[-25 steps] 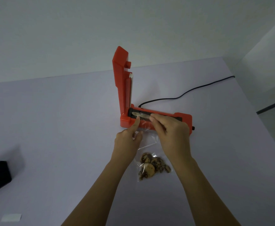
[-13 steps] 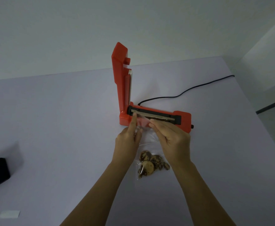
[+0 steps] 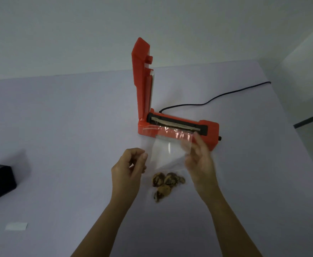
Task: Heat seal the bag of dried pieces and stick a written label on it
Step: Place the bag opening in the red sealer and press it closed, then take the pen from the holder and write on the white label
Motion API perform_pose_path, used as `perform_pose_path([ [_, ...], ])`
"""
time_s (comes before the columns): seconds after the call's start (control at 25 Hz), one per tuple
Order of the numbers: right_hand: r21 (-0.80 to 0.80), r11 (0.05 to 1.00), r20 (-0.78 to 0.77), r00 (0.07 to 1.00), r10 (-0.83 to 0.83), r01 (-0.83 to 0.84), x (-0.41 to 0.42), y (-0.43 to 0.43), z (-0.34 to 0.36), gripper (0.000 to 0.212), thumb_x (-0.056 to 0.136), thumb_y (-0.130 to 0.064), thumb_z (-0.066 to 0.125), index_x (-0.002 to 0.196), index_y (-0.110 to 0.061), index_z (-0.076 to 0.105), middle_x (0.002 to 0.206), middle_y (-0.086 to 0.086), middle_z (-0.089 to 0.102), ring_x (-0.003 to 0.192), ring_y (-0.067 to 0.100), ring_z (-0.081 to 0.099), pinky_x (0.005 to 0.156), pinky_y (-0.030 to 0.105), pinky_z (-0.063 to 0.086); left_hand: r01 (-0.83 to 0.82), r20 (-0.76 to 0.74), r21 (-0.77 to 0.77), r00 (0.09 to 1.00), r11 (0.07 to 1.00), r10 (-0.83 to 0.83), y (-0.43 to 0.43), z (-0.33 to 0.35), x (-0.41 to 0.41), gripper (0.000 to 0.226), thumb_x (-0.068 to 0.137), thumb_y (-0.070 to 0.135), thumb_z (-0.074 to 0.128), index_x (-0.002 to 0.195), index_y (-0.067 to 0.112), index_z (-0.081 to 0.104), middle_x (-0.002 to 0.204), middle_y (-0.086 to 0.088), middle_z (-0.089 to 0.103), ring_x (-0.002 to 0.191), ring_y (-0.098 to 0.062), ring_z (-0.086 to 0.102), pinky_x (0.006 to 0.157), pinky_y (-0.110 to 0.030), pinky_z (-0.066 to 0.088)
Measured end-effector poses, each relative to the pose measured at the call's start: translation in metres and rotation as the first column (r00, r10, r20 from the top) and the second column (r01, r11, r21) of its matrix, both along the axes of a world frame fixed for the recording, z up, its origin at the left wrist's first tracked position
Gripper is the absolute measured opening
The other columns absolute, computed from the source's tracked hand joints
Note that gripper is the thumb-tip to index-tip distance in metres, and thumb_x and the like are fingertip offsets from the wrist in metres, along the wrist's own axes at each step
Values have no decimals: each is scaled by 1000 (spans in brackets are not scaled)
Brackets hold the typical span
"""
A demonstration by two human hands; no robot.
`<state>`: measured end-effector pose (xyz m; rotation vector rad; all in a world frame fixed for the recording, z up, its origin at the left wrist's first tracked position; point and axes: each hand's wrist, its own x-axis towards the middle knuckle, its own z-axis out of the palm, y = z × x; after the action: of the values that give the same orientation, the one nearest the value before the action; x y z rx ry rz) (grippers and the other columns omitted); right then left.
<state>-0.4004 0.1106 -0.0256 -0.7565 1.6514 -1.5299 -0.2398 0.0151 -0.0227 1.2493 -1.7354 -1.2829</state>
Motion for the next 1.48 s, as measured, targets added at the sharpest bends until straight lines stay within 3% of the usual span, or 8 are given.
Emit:
perform_pose_path([
  [0.16,229,939,-82,957,280,-255,36,24,-23,70,66,-49,75,127,-49,39,119,-23,57,117,-3,49,90,6,40,-110,44,37,993,993,109,10,5,40,13,90,20,57,83,30,57,73,3,64,58,-6,63,54,-9,48],
  [0.36,260,883,-113,896,429,-390,89,8,-29,44,75,-26,68,108,-49,51,96,-14,62,86,1,60,73,14,48,-253,138,57,960,966,243,0,4,91,9,90,19,58,81,22,59,70,0,66,55,-7,63,54,-10,49],
  [0.56,320,899,-59,941,332,-297,142,3,-39,52,71,-23,77,113,-34,48,80,-7,62,68,4,61,65,18,51,-289,308,86,918,953,251,-34,-12,112,10,88,22,61,80,14,60,63,-3,65,55,-14,62,58,-21,50],
  [0.72,393,899,-187,940,286,-195,164,-1,-45,71,70,-37,77,130,-24,41,81,-7,56,69,4,58,63,10,45,-279,429,-6,867,960,254,-46,-30,115,9,87,20,60,78,17,60,68,6,62,63,-9,58,57,-9,38],
  [0.92,435,886,-275,913,302,-162,170,0,-44,75,72,-40,74,134,-20,38,76,-11,49,62,0,52,58,3,38,-287,513,-116,803,951,305,-47,-41,107,12,83,17,60,87,6,65,81,-8,65,78,-24,58,68,-27,41],
  [1.12,477,865,-315,887,336,-158,168,-2,-43,77,73,-45,71,136,-20,35,90,-10,52,80,8,56,69,12,40,-319,501,-163,789,934,357,-41,-43,101,30,86,17,59,113,3,58,103,-15,59,98,-28,53,80,-29,40],
  [1.24,430,899,-400,877,267,-78,167,-3,-32,71,76,-53,65,133,-19,40,114,-5,46,105,13,48,86,28,46,-357,418,-125,827,926,376,-42,-32,108,33,91,23,55,119,5,55,111,-13,57,100,-25,54,85,-31,45],
  [1.48,89,994,-525,845,99,-61,189,-53,4,30,86,-38,56,111,-21,57,96,-22,41,88,-5,46,77,5,38,-378,247,-402,832,834,496,-62,20,161,23,89,10,55,111,4,60,103,-12,61,94,-21,56,79,-24,40],
])
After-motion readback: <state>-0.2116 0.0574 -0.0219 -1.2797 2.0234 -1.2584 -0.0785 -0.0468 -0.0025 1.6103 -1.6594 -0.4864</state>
